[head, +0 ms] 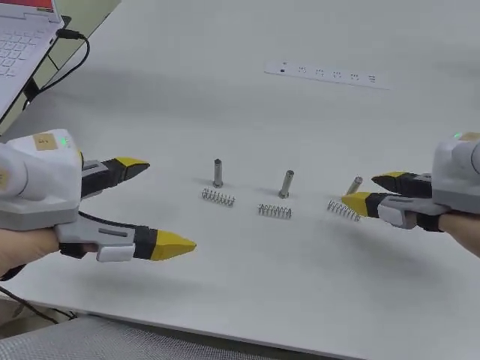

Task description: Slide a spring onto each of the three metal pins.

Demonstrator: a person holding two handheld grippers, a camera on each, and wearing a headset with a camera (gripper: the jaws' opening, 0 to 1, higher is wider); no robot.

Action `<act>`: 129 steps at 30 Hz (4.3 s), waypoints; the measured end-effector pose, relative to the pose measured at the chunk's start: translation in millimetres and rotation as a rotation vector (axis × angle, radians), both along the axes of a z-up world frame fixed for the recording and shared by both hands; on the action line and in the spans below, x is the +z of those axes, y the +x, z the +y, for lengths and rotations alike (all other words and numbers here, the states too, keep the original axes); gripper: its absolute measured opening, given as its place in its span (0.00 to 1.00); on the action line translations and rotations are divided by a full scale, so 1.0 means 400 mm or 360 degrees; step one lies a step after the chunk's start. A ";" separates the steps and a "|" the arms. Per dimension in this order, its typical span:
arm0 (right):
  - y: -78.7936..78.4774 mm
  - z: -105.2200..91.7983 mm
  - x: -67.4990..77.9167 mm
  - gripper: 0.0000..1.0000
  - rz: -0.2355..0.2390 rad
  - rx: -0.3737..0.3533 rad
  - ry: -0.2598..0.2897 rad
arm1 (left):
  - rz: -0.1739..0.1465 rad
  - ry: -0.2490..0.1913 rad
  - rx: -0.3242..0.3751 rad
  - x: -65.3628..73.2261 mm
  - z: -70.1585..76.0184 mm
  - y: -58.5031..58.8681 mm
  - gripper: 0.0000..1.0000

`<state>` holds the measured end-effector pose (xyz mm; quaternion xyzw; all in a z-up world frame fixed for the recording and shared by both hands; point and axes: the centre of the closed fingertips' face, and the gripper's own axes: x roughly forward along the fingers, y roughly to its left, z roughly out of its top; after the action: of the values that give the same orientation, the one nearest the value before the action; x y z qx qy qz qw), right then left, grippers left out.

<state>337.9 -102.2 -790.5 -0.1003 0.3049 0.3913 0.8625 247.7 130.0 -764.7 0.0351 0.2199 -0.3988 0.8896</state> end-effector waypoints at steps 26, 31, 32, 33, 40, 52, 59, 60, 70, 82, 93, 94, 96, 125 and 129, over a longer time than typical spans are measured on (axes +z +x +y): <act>-0.052 -0.010 -0.052 0.38 0.0053 0.0112 -0.0116 | 0.0027 0.0017 -0.0006 -0.012 -0.001 -0.006 0.91; -0.044 -0.007 -0.060 0.32 0.0052 0.0153 -0.0147 | 0.0017 0.0024 0.0021 -0.014 0.005 -0.005 0.89; -0.043 -0.006 -0.063 0.30 0.0049 0.0167 -0.0158 | 0.0022 0.0019 0.0023 -0.013 0.005 -0.007 0.89; -0.042 -0.005 -0.065 0.30 0.0047 0.0178 -0.0167 | 0.0021 0.0021 0.0022 -0.014 0.005 -0.008 0.89; -0.038 0.003 -0.086 0.26 0.0065 0.0249 -0.0244 | 0.0027 0.0021 0.0028 -0.015 0.014 -0.013 0.89; -0.029 0.008 -0.118 0.20 0.0116 0.0303 -0.0312 | 0.0032 0.0021 0.0029 -0.019 0.017 -0.016 0.89; -0.036 0.004 -0.133 0.18 0.0146 0.0321 -0.0336 | 0.0042 0.0022 0.0032 -0.026 0.020 -0.020 0.89; -0.036 0.004 -0.134 0.18 0.0149 0.0323 -0.0338 | 0.0044 0.0024 0.0034 -0.027 0.021 -0.020 0.89; -0.038 0.011 -0.140 0.13 0.0148 0.0350 -0.0357 | 0.0046 0.0020 0.0045 -0.030 0.025 -0.024 0.89; -0.048 0.014 -0.153 0.09 0.0138 0.0395 -0.0393 | 0.0047 0.0027 0.0046 -0.029 0.027 -0.030 0.88; -0.053 0.022 -0.122 0.08 0.0098 0.0415 -0.0368 | 0.0036 0.0020 0.0020 -0.021 0.011 -0.032 0.88; -0.056 0.024 -0.116 0.08 0.0094 0.0422 -0.0364 | 0.0032 0.0017 0.0016 -0.018 0.008 -0.031 0.88; -0.062 0.024 -0.106 0.08 0.0086 0.0434 -0.0360 | 0.0026 0.0013 0.0006 -0.013 0.000 -0.031 0.88; -0.182 0.122 0.016 0.08 -0.0091 0.0942 -0.0358 | -0.0017 -0.0019 -0.0312 0.020 -0.162 -0.028 0.77; -0.194 0.133 0.025 0.08 -0.0105 0.0984 -0.0360 | -0.0014 -0.0017 -0.0349 0.016 -0.183 -0.030 0.75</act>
<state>260.3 -49.0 -780.5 -0.2959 0.2736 0.5947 0.6956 235.8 56.7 -758.1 0.0560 0.2088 -0.4947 0.8418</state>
